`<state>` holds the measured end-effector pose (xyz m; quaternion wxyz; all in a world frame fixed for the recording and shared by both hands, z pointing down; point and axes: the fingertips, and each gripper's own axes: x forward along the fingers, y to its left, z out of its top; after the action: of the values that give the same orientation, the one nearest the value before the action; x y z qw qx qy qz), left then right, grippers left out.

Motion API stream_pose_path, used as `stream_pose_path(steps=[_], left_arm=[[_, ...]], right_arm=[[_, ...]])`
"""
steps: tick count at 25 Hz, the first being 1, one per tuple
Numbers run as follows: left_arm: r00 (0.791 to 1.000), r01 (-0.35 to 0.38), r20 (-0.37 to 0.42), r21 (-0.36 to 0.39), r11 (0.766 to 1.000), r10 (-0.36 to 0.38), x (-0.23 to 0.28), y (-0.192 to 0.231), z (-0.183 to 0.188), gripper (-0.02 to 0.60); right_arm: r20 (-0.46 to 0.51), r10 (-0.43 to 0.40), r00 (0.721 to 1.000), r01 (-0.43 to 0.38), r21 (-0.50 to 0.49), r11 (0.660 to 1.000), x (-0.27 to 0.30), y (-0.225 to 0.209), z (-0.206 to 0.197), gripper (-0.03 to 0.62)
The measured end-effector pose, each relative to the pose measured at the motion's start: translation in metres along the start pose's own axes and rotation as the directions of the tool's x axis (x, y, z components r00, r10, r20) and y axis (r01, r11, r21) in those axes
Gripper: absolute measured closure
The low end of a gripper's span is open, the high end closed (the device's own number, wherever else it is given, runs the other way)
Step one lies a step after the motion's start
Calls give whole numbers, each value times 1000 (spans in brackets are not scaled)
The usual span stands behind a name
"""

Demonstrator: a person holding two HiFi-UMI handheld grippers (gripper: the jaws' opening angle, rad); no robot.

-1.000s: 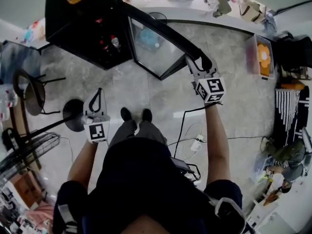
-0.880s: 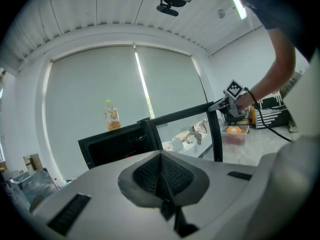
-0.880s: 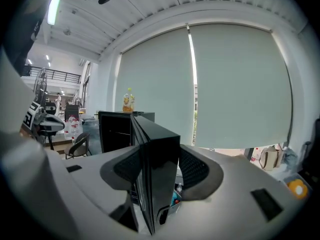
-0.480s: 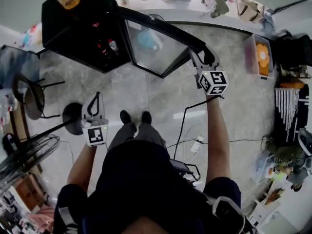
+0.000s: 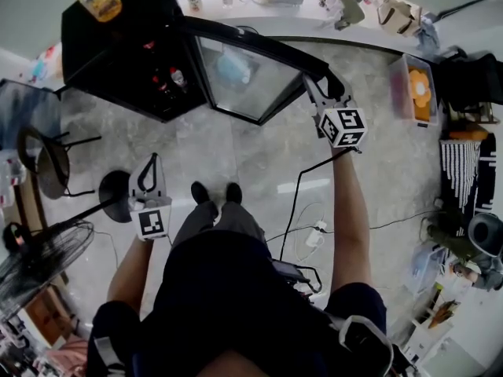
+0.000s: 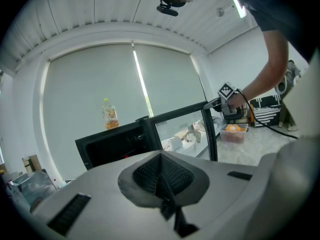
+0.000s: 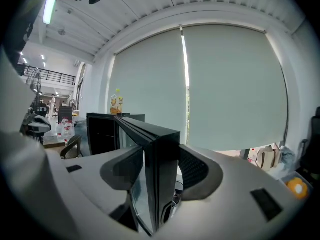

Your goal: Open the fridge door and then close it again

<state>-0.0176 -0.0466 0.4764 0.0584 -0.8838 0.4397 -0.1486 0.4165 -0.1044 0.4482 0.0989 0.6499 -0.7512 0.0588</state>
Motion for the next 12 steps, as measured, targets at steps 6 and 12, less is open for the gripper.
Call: stream_pose_path(steps=[6,12], left_arm=[[1000,12,-6,17,1000,-12,2,-4,-3,560],[1000,13,0,26,1000,-13,7,-5,3,560]], right_arm=[[0,-6,1000,6,-2,1000,12,-17,0,358],[21,-17,1000,17,14,1000,26,-37,4,365]])
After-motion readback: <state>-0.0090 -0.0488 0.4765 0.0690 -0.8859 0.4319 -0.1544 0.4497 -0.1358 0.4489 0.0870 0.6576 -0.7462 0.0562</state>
